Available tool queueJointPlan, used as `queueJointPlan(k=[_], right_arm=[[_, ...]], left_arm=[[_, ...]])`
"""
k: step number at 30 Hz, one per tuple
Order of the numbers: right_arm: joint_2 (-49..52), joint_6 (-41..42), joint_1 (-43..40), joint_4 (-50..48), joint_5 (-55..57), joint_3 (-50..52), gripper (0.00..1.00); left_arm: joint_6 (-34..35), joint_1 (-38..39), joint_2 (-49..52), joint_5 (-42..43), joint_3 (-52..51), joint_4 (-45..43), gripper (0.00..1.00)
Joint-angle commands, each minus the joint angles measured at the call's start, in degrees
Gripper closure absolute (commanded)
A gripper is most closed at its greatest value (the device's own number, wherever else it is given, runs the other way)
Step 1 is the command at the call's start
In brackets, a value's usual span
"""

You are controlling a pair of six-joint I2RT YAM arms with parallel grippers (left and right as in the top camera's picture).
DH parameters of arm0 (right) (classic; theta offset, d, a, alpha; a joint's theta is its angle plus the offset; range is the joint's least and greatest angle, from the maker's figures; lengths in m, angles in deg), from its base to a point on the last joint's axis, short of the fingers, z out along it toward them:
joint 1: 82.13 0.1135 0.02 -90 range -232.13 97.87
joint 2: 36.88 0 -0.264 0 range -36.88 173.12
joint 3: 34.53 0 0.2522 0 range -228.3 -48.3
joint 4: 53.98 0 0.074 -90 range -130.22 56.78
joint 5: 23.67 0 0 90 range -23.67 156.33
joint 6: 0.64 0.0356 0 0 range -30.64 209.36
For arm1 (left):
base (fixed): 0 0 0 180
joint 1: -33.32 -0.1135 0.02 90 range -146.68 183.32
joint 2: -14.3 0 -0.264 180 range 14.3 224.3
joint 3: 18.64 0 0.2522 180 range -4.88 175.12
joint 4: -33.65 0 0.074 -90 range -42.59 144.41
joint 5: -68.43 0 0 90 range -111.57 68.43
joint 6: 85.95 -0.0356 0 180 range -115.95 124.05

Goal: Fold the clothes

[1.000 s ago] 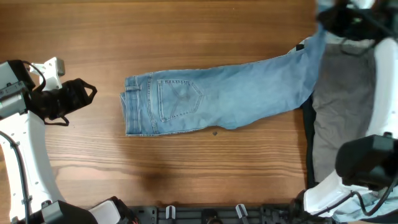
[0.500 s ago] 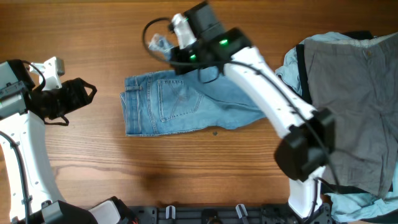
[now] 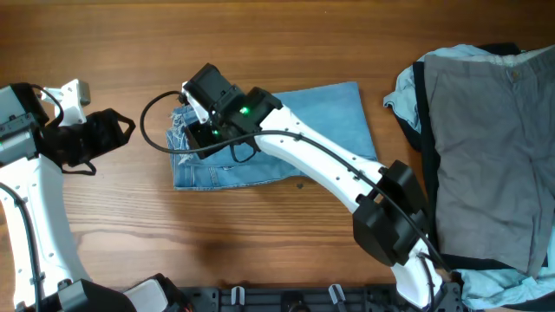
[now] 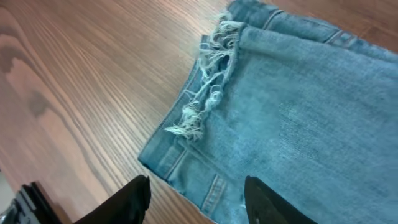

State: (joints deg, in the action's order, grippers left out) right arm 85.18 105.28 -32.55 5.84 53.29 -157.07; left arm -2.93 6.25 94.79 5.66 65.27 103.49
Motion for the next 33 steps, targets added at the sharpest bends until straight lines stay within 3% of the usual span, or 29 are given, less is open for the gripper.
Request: queueJointPlan(k=[1,2,4,5,6,8,9,12,14,16,18,21,24,26,28,33], right_arm=[[0.52,-1.70,-3.65,0.50,3.28,0.46,0.48],[-0.20,0.00,-6.21,0.94,3.48,0.46,0.54],[-1.77,5.09,-13.77,3.91,3.32,0.46,0.72],[-1.97,6.62,-16.65,5.35,2.45,0.46,0.73],[-1.97,6.75,-19.76,6.88,0.55,0.46,0.72],[-1.53,3.93,-28.70,11.93,-5.51,0.52,0.52],[-1.51,0.63,-31.69,13.64,-7.80,0.55,0.49],[-1.51,-6.82,-37.77,17.99,-14.10,0.72,0.50],[-1.51,-6.47,-40.52,20.74,-10.73,2.40,0.55],[-1.51,-7.02,-41.77,19.71,-10.71,5.81,0.52],[-1.51,-7.23,-42.32,16.02,-10.73,11.45,0.39],[-1.51,-8.22,-42.95,9.92,-9.62,18.53,0.28],[-1.51,-8.26,-44.44,5.64,-9.70,23.37,0.26],[-1.51,-8.66,-45.86,4.07,-10.23,25.18,0.27],[-1.66,-15.96,-47.04,4.11,-15.45,25.22,0.28],[-2.71,-22.43,-53.66,7.96,-18.21,25.05,0.28]], left_arm=[[0.37,-0.15,-1.20,0.15,1.11,-0.04,0.33],[0.39,0.26,-1.20,0.42,1.11,-0.04,0.35],[0.37,2.49,-1.09,0.85,1.11,-0.13,0.50],[0.37,3.43,-0.98,0.85,1.11,-0.13,0.52],[0.35,4.63,-0.85,0.85,1.11,-0.15,0.56],[0.35,8.57,0.04,0.79,1.11,-1.09,0.66],[0.37,10.38,0.79,0.79,1.11,-1.90,0.69],[0.33,15.15,4.72,0.76,1.11,-4.37,0.76],[-0.28,17.94,9.40,0.79,1.11,-6.34,0.81],[-0.31,20.41,14.27,2.91,1.11,-7.91,0.82],[-0.28,23.78,19.26,8.94,1.11,-10.34,0.82],[2.40,29.49,24.20,10.45,1.11,-14.47,0.83],[5.90,33.97,26.62,9.84,1.11,-17.94,0.83],[13.35,36.96,28.06,4.61,1.11,-21.70,0.83],[18.18,38.23,29.07,0.37,1.11,-23.43,0.83],[22.77,38.84,34.99,-4.22,1.11,-24.87,0.78]])
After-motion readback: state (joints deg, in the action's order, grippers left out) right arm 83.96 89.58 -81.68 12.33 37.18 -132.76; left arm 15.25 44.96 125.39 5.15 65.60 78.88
